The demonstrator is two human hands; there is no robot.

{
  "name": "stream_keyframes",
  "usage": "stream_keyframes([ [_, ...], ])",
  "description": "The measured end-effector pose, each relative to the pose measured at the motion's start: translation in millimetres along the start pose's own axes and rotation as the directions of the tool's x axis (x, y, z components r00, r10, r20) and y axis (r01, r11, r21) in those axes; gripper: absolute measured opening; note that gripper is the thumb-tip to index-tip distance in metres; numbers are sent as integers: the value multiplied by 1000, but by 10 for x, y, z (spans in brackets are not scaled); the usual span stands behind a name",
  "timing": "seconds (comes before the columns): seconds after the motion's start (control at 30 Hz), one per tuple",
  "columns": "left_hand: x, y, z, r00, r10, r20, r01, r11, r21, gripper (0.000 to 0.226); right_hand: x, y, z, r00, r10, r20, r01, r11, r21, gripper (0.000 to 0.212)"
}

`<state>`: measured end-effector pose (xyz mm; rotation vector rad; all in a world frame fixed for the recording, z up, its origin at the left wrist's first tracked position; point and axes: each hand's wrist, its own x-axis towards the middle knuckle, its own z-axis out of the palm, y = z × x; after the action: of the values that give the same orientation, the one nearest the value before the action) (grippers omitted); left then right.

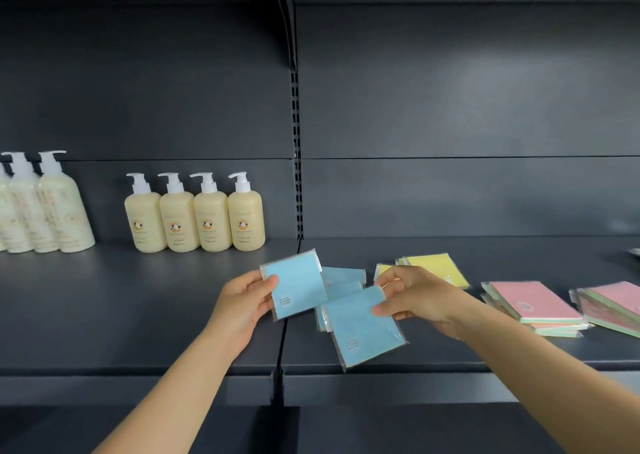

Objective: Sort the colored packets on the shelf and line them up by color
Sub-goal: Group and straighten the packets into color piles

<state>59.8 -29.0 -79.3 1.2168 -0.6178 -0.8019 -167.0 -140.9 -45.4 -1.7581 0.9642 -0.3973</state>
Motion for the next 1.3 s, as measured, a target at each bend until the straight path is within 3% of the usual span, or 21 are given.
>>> stream_keyframes([
  [0.17, 42, 12, 109, 999, -37, 34, 40, 994, -98, 13, 56, -47, 86, 995, -94, -44, 102, 959, 263, 24],
  [0.43, 348, 235, 527, 991, 32, 131, -20, 996, -90, 19, 534, -334, 217, 943, -87, -320, 247, 829, 502, 20],
  [0.57, 654, 298, 655, 986, 86, 141, -81, 996, -43, 29, 912, -488, 313, 891, -76, -448, 305, 831, 465, 18],
  [0.77, 1191, 243, 652, 967, 139, 212, -168, 977, 127, 24, 1544, -542, 355, 882, -61, -467, 302, 834, 462, 14],
  [0.9, 1527, 136, 714, 971, 183, 151, -223, 922, 317, 31, 1865, -489, 302, 863, -35, -505, 284, 859, 425, 20],
  [1.0, 1687, -8, 798, 974, 210, 87, -227, 913, 339, 26, 2032, -407, 246, 863, -27, -505, 271, 868, 417, 29],
  [1.13, 1862, -235, 812, 964, 267, 1, -250, 901, 355, 19, 2204, -316, 174, 856, -62, -514, 220, 942, 253, 22],
  [1.3, 1979, -297, 786, 945, 325, -40, -283, 873, 398, 22, 2335, -264, 160, 856, -70, -512, 192, 963, 191, 20],
])
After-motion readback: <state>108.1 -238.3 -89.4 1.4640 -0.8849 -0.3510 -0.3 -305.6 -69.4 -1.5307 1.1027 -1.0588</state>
